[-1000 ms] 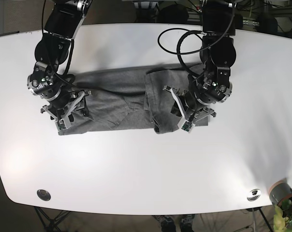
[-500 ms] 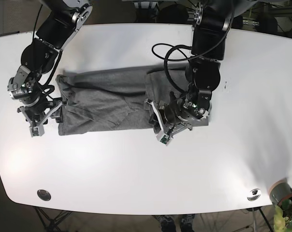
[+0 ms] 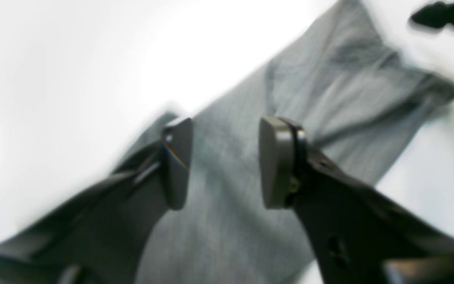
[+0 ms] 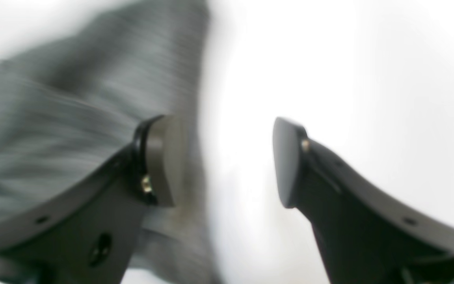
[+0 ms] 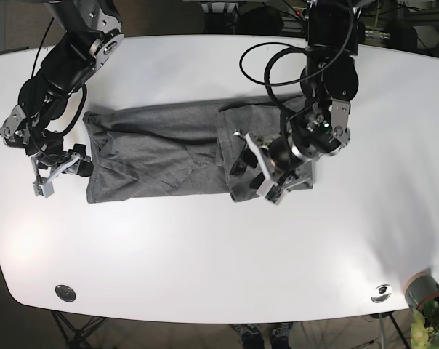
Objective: Fold the T-shirt properly
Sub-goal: 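Fold the strip end held by the left gripper toward the right gripper, then fold the right gripper's strip end over toward the left gripper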
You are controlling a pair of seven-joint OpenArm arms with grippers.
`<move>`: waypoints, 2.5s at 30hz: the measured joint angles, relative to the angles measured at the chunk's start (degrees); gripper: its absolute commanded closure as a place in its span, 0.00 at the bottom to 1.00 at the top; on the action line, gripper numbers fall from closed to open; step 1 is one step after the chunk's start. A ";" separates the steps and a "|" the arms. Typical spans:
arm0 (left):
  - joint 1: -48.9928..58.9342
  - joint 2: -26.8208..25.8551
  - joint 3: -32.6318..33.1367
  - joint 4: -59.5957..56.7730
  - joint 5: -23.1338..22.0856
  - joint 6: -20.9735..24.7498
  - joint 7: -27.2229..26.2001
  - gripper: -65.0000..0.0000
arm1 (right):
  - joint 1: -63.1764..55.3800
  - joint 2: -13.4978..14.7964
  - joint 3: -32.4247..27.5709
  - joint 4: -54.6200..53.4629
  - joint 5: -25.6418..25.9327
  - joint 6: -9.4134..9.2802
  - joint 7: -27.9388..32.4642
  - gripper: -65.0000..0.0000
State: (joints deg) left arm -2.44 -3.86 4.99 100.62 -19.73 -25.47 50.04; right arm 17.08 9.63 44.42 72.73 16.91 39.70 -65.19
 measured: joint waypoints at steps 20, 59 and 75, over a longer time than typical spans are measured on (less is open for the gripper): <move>6.38 -1.60 -12.13 -5.42 0.26 -0.04 -0.07 0.55 | -2.51 4.44 -7.26 -9.94 13.29 -0.17 2.19 0.47; 3.93 -3.30 -8.07 -14.27 -0.13 0.15 -4.68 0.55 | -6.64 -0.15 -11.52 2.14 13.64 0.24 3.45 0.96; 0.20 -3.02 2.23 -16.28 -0.04 0.15 -4.55 0.55 | -12.63 -2.91 -25.40 30.75 13.35 -11.52 3.34 0.96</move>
State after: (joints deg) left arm -2.24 -6.87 7.22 84.33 -19.77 -25.32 45.50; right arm 4.45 6.72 19.03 103.48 30.26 28.18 -61.84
